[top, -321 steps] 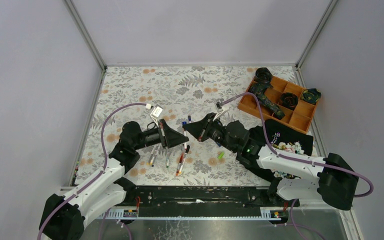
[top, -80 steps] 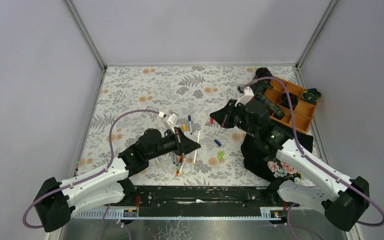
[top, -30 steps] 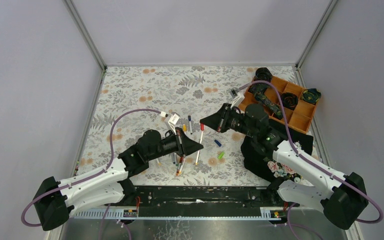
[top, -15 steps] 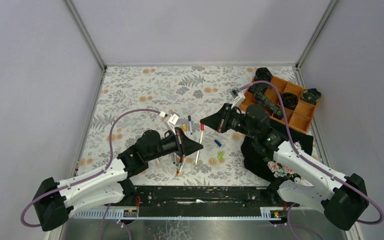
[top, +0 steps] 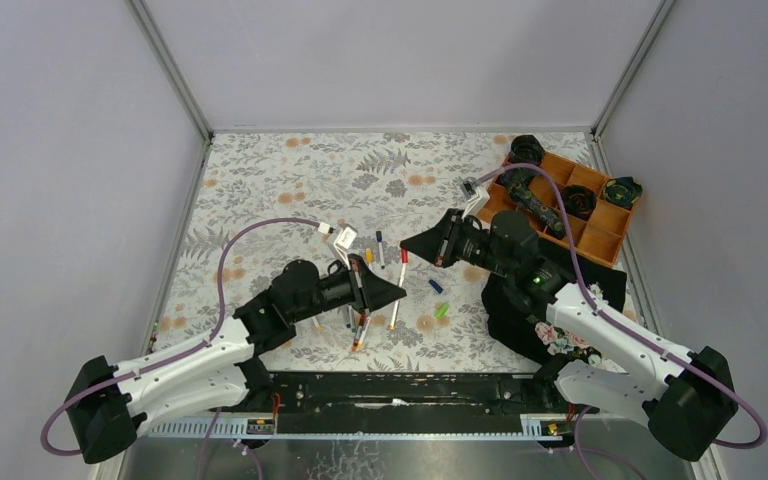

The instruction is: Insert the pens into the pen caps

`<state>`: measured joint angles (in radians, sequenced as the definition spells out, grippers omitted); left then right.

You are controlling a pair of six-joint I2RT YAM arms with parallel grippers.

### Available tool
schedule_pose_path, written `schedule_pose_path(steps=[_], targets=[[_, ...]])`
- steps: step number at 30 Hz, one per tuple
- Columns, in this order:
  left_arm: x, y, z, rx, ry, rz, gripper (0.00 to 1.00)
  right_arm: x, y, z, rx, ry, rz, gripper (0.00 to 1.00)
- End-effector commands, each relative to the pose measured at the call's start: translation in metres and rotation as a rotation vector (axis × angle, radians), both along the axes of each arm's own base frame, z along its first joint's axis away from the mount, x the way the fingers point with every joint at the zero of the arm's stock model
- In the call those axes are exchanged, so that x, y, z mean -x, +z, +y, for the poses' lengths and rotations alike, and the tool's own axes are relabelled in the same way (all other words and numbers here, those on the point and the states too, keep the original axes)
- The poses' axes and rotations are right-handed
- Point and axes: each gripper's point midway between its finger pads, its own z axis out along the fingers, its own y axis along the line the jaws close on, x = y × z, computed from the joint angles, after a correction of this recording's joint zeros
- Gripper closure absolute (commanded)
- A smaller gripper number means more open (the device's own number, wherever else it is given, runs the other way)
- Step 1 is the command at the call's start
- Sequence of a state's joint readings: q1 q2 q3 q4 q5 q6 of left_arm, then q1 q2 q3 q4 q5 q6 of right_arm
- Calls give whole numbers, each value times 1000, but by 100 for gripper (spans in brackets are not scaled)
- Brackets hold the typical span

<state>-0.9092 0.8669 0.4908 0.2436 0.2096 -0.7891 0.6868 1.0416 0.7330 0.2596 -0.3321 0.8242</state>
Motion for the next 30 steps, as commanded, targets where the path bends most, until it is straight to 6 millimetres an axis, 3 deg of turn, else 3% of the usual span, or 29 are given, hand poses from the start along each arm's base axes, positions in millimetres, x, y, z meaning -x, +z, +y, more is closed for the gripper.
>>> schedule_pose_path(steps=[1, 10, 20, 30], targets=[[3, 28, -3, 92, -17, -66, 100, -1, 4, -2, -4, -7, -21, 100], [-2, 28, -1, 95, 17, -59, 100, 4, 10, 0, -28, 13, -22, 100], [-25, 46, 0, 98, 118, -111, 100, 21, 11, -2, -93, 51, 24, 100], [-32, 64, -7, 113, 117, -161, 100, 47, -16, 7, -50, 102, 70, 100]])
